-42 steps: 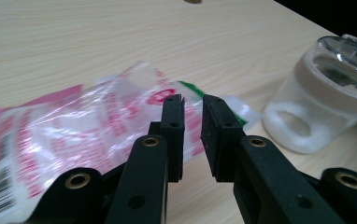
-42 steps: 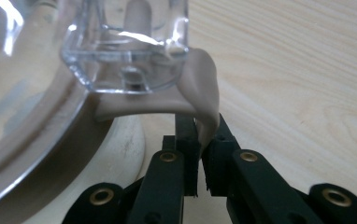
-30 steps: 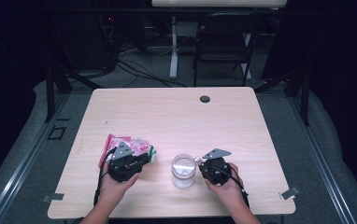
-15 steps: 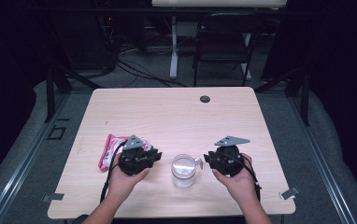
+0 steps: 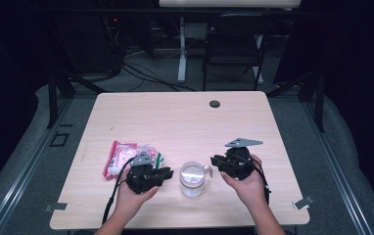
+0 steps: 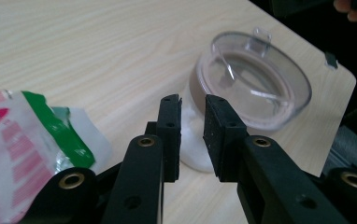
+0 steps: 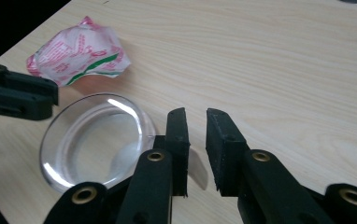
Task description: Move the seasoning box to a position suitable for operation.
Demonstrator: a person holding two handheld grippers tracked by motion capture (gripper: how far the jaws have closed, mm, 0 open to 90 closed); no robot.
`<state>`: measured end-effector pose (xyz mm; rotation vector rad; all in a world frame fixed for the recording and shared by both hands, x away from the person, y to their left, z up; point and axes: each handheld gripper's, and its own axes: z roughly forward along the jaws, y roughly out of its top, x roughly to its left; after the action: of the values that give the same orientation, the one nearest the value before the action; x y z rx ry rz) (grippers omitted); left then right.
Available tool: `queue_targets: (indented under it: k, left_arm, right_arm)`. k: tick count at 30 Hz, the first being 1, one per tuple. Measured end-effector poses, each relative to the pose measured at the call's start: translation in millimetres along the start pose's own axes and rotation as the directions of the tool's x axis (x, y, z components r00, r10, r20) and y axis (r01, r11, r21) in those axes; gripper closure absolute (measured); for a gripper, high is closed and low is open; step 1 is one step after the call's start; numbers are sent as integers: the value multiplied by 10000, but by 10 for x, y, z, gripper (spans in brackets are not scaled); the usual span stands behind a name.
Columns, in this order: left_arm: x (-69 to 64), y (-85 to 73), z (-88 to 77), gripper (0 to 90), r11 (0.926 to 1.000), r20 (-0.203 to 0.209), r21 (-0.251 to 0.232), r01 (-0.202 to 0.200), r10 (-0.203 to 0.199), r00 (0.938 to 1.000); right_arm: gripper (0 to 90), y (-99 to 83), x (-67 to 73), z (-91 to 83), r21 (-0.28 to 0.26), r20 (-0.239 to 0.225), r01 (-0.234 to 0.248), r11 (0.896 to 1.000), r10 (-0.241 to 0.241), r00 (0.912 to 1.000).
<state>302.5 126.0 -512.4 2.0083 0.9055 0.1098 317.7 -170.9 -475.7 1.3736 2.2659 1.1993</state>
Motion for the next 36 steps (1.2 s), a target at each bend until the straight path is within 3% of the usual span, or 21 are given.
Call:
queue_targets:
  k: [3, 6, 11, 16, 20, 36]
  left_arm:
    - [-29, -25, 16, 786, 10000, 73, 0, 52, -52, 10000]
    - [-79, -49, 15, 791, 9997, 149, 82, -233, 231, 9996]
    - [-117, -69, 38, 804, 9997, 252, 182, -173, 168, 9995]
    - [-170, -79, 80, 825, 9985, 416, 324, -441, 428, 9982]
    - [-194, -80, 102, 896, 9981, 425, 339, -515, 500, 9978]
    - [-202, -69, 108, 900, 9976, 645, 381, -572, 547, 9964]
  right_arm:
    - [798, -11, 59, 54, 136, -79, 168, 9998, -167, 9998]
    - [806, -17, 86, 92, 278, -69, 345, 9990, -344, 9994]
    - [827, -41, 91, 118, 284, -245, 179, 9994, -172, 9996]
    - [840, -50, 83, 116, 240, -342, 170, 9996, -162, 9993]
    - [841, -61, 85, 114, 159, -301, 187, 9997, -182, 9994]
    - [842, -73, 77, 112, 119, -340, 1, 9999, 3, 9994]
